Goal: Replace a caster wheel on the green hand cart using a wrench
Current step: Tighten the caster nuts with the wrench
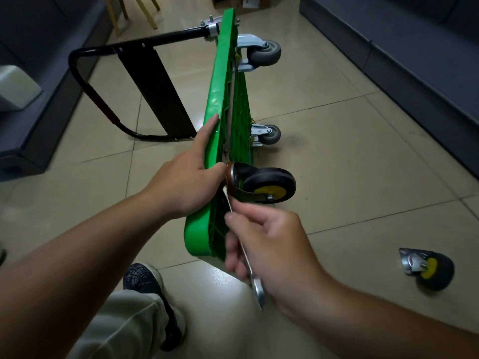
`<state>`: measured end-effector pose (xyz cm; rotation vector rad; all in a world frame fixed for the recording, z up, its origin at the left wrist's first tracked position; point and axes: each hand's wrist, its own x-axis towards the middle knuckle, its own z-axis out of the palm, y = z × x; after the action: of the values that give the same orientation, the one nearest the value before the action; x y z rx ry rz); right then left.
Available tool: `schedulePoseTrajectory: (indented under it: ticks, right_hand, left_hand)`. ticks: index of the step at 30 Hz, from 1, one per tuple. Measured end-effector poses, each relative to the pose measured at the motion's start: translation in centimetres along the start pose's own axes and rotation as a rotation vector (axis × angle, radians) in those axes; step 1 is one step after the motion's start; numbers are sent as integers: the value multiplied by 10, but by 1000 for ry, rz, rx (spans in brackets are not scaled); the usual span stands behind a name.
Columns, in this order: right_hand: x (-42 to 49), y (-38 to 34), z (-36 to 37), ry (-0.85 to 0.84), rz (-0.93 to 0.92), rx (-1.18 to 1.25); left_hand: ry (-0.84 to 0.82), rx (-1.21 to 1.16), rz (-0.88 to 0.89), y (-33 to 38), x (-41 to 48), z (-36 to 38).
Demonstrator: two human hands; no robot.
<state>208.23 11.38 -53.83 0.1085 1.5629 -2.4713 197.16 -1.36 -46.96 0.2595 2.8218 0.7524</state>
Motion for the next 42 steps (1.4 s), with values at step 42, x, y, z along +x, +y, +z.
schedulePoseTrajectory:
  ticks: [42]
  right_hand:
    - [0, 17, 0, 21, -69, -80]
  left_hand:
    - [34, 5, 22, -8, 3, 2]
